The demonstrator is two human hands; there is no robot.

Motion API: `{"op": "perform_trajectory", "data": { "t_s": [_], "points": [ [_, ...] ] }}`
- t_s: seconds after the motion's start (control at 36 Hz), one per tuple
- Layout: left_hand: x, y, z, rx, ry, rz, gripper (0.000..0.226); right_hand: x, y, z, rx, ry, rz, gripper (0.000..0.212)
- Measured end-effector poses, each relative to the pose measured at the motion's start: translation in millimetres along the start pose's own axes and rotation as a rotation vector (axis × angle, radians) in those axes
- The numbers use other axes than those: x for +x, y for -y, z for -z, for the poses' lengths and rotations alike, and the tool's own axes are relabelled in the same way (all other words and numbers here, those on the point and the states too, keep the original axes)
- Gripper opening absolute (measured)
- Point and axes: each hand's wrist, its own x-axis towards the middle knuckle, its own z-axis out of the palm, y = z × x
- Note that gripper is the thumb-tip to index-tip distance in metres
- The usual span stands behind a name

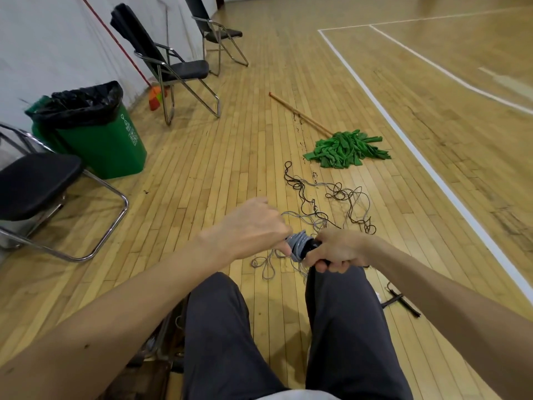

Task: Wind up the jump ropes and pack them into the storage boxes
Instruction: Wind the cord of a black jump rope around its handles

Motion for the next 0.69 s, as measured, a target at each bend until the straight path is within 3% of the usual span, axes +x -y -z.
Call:
{"op": "perform_trajectory", "data": {
  "t_s": [0.17, 0.31, 0.47, 0.61, 0.69],
  "points": [
    [-1, 13, -2, -0.074, -0.336, -0.088, 0.053, -9, 2, -5, -0.188, 0.108, -0.021, 0.018],
    [0, 18, -2, -0.304, -0.274, -0.021, 0.052, -15, 5, -10, -0.27, 0.182, 0.001, 0.016],
    [0, 18, 3, -0.421, -0.135, 0.122, 0.053, -26, 7, -11, -0.327, 0.255, 0.074, 0.019],
    [1, 12, 5, -0.71, -0.053, 0.218, 0.052, -34, 9, -14, -0.406, 0.295, 0.183, 0.029],
    [-3, 7, 2, -0.93, -0.086, 0.253, 0.046, -38, 9, -13, -0.45, 0.315, 0.254, 0.027]
  ]
}}
